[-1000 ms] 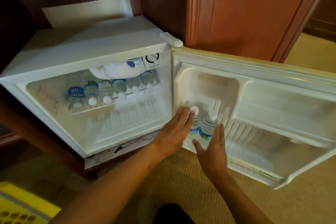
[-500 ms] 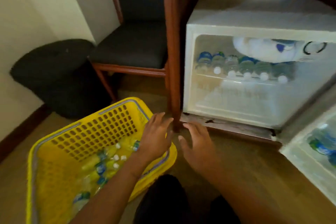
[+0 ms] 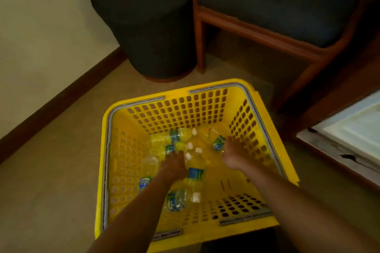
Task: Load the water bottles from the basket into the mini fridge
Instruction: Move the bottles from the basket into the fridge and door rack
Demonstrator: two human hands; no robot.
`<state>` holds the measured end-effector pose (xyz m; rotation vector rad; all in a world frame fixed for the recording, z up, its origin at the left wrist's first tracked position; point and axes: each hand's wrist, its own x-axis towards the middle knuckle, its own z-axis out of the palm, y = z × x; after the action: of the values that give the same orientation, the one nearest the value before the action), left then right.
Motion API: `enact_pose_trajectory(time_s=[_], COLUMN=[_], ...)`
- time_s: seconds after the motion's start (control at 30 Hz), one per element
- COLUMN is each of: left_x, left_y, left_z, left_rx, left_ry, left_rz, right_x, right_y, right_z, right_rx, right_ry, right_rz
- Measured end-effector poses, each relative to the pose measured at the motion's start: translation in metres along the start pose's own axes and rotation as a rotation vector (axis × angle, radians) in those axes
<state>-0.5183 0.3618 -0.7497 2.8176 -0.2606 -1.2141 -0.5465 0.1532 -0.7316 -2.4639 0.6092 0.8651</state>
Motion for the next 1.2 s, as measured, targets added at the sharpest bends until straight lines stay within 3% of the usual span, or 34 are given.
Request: enact_pose_trajectory(time_s=[0.1, 0.23, 0.4, 0.5, 0.67, 0.83, 0.93, 1.07, 1.2], left_x=[0.021, 0.032, 0.041, 0.039, 0.032, 0.011, -0.014, -0.056, -0.111], left_y=[-0.008, -0.003, 0.009, 0.005, -0.013, -0.006, 0.012, 0.034, 0.068], left_z=[0.015, 0.035, 0.048, 0.046, 0.049, 0.021, -0.004, -0.042, -0.085], left_rx=[0.040, 0.179, 0.278, 0.309, 0.242, -0.169, -0.325, -0.462, -0.505], left_ry=[-0.039, 0.038, 0.070, 0.131, 0.214, 0.357, 0.510, 0.750, 0.835], left_rz=[-0.032, -0.080, -0.145, -0.108, -0.021, 0.019, 0.135, 0.337, 0.518], right_x=[0.034, 0.066, 0.071, 0.070, 0.054, 0.011, -0.029, -0.092, -0.175], right_y=[0.001, 0.009, 0.007, 0.005, 0.006, -0.007, -0.008, 0.002, 0.024], right_z=[0.014, 0.036, 0.050, 0.050, 0.030, -0.013, -0.036, -0.065, -0.096], right_rx=[-0.035, -0.103, -0.360, -0.380, -0.088, 0.075, 0.091, 0.229, 0.532], right_ry=[-0.057, -0.165, -0.053, -0.013, -0.013, 0.103, 0.153, 0.330, 0.570], right_rz=[0.076, 0.104, 0.093, 0.061, 0.016, -0.061, -0.075, -0.095, -0.137])
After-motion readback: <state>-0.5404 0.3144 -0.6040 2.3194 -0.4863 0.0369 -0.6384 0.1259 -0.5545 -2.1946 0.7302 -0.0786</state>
